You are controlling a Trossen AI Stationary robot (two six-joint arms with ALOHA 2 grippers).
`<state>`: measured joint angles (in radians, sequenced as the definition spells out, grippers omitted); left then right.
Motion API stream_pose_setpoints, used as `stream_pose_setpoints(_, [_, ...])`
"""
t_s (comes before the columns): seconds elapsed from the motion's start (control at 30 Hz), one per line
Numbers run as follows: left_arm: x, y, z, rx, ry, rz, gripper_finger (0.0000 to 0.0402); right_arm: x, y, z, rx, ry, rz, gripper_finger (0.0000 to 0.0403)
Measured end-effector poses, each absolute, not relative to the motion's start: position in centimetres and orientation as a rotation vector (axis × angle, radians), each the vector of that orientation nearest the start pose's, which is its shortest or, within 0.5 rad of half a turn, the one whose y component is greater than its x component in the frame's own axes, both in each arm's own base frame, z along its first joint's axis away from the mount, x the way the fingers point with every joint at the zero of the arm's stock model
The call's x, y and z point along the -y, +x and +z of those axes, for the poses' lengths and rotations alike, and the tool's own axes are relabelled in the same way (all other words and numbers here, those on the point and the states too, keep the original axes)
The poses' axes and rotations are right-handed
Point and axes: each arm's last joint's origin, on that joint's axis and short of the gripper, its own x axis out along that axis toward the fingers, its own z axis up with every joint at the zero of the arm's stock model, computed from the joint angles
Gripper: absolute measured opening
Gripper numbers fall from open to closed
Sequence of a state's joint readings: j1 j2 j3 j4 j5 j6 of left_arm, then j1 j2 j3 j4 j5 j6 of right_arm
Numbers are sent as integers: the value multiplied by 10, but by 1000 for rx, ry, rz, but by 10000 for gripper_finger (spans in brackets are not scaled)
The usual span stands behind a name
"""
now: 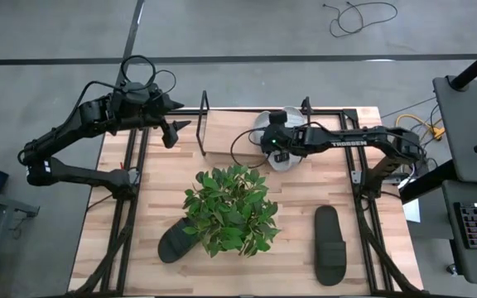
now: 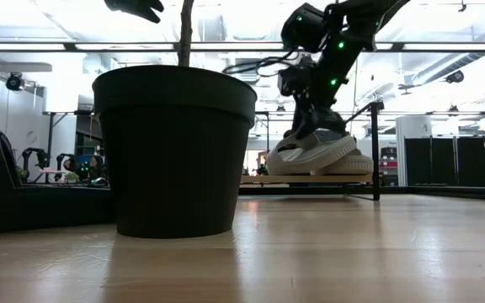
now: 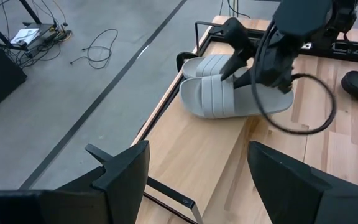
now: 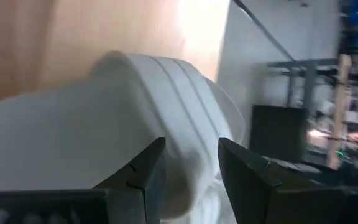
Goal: Pick and place slides into the shelf
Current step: Put the gray slide on the shelf
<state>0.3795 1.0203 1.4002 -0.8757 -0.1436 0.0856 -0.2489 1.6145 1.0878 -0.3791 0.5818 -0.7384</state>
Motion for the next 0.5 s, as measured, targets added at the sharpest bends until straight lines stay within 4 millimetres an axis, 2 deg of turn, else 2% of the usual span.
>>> stream_pose_setpoints(0.23, [-68, 158, 428, -528, 22, 490, 255, 101, 325, 208, -1213, -849, -428, 116])
stream_pose_setpoints(0.5, [-68, 159, 425, -540, 21, 489, 255, 101, 326, 210, -1178, -782, -515, 17])
